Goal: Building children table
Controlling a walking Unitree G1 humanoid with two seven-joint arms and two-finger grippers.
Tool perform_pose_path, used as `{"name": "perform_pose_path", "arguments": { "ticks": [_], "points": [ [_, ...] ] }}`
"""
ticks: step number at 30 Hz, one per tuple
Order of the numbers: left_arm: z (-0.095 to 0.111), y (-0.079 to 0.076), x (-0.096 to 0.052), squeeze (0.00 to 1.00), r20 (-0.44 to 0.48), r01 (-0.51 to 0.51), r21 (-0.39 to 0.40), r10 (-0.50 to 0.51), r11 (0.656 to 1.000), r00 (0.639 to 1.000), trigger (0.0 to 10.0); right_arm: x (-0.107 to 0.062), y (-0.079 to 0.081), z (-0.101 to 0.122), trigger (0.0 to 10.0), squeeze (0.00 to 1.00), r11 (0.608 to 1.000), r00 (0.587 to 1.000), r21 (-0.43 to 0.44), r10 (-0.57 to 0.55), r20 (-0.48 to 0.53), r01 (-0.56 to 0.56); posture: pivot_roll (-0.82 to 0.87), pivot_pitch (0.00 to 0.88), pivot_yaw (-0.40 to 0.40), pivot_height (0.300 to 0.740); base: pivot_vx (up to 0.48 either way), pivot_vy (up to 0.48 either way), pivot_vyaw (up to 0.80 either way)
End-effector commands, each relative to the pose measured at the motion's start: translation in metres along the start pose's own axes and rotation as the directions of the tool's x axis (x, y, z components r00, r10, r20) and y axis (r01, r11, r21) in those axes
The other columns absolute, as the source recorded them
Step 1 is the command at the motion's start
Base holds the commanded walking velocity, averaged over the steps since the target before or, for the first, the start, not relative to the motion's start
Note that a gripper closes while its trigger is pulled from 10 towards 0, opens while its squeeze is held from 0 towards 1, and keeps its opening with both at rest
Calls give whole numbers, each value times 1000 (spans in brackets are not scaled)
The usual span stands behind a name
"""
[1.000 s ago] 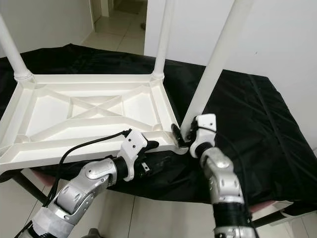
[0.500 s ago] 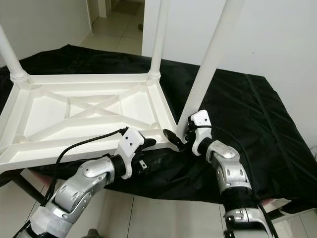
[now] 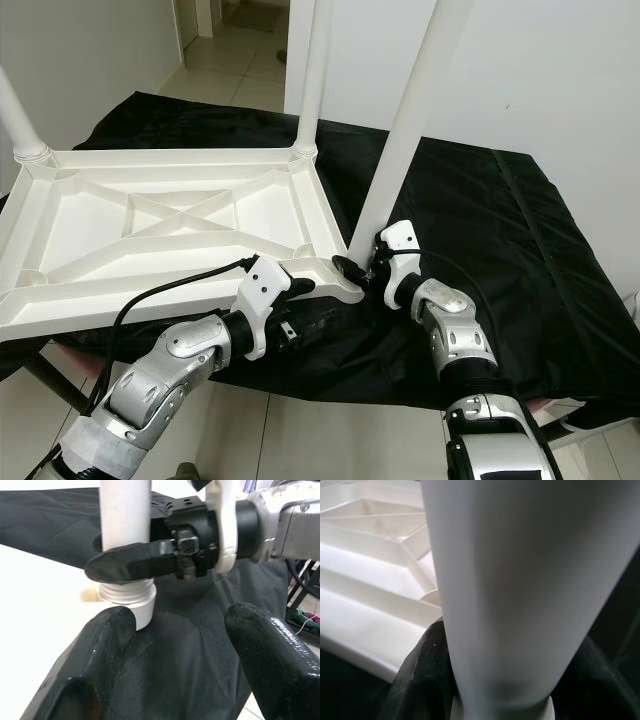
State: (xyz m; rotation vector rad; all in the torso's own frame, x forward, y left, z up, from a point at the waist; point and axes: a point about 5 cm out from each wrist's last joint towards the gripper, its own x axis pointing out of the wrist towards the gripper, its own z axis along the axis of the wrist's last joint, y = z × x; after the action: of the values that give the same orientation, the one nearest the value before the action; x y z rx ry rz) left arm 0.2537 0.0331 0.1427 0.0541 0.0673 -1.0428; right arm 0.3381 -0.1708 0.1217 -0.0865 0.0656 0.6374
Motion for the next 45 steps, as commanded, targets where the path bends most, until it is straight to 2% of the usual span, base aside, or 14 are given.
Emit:
{"name": "perform_pose_path", "arguments": {
  "ticks": [1, 9, 12, 14, 16, 18, 21, 28, 29, 31, 32, 37, 38, 45],
  "points": [
    [4, -3, 2, 0, 5, 34, 11, -34, 999, 999, 10000, -1, 1, -8, 0, 0, 999, 998, -3, -45, -32, 45, 66, 6, -83, 740, 0, 0, 0],
    [3, -3, 4, 0, 2, 42, 11, -42, 999, 999, 10000, -10, 7, 2, 0, 0, 964, 964, 57, -261, 53, 258, 55, 10, -80, 740, 0, 0, 0],
    [2, -4, 4, 0, -2, 50, 10, -50, 999, 999, 10000, -21, 11, 6, 0, 0, 890, 888, 76, -455, 63, 450, 44, 14, -72, 740, 0, 0, 0],
    [2, -4, 4, 0, -2, 50, 10, -50, 999, 999, 10000, -21, 11, 6, 0, 0, 890, 888, 76, -455, 63, 450, 44, 14, -72, 740, 0, 0, 0],
    [2, -5, 3, 0, -6, 58, 9, -58, 998, 998, 10000, -32, 17, 8, 0, 0, 798, 797, 75, -602, 51, 598, 34, 15, -66, 740, 0, 0, 0],
    [2, -5, 3, 0, -6, 58, 9, -58, 998, 998, 10000, -32, 17, 8, 0, 0, 798, 797, 75, -602, 51, 598, 34, 15, -66, 740, 0, 0, 0],
    [2, -5, 5, 0, -6, 67, 11, -67, 998, 998, 10000, -36, 29, 6, 0, 0, 731, 733, 103, -680, 24, 674, 31, 16, -63, 740, 0, 0, 0],
    [3, -5, 6, 0, -4, 77, 14, -77, 997, 997, 10000, -32, 38, 10, 0, 0, 741, 744, 128, -668, 29, 660, 32, 16, -60, 740, 0, 0, 0],
    [3, -5, 6, 0, -4, 77, 14, -77, 997, 997, 10000, -33, 37, 12, 10000, 706, 739, 743, 128, -669, 26, 661, 33, 15, -62, 740, 0, 0, 0],
    [3, -5, 6, 0, -4, 77, 15, -77, 997, 997, 10000, -34, 36, 13, 10000, 706, 736, 740, 127, -673, 22, 665, 33, 15, -62, 740, 0, 0, 0],
    [3, -5, 6, 0, -5, 75, 15, -75, 997, 997, 10000, -34, 34, 14, 10000, 1000, 736, 740, 137, -672, 28, 663, 36, 15, -64, 740, 0, 0, 0],
    [2, -6, 5, 0, -4, 68, 12, -68, 998, 998, 10000, -31, 16, 25, 10000, 1000, 806, 803, 162, -588, 99, 570, 40, 15, -66, 740, 0, 0, 0],
    [2, -6, 5, 0, -5, 67, 12, -67, 998, 998, 10000, -29, 14, 26, 10000, 0, 841, 836, 146, -538, 113, 521, 40, 15, -66, 740, 0, 0, 0],
    [0, -6, 6, 0, -8, 67, 10, -67, 998, 998, 10000, -23, 13, 19, 10000, 0, 951, 945, 57, -310, 104, 305, 44, 8, -68, 740, 0, 0, 0]
  ]
}}
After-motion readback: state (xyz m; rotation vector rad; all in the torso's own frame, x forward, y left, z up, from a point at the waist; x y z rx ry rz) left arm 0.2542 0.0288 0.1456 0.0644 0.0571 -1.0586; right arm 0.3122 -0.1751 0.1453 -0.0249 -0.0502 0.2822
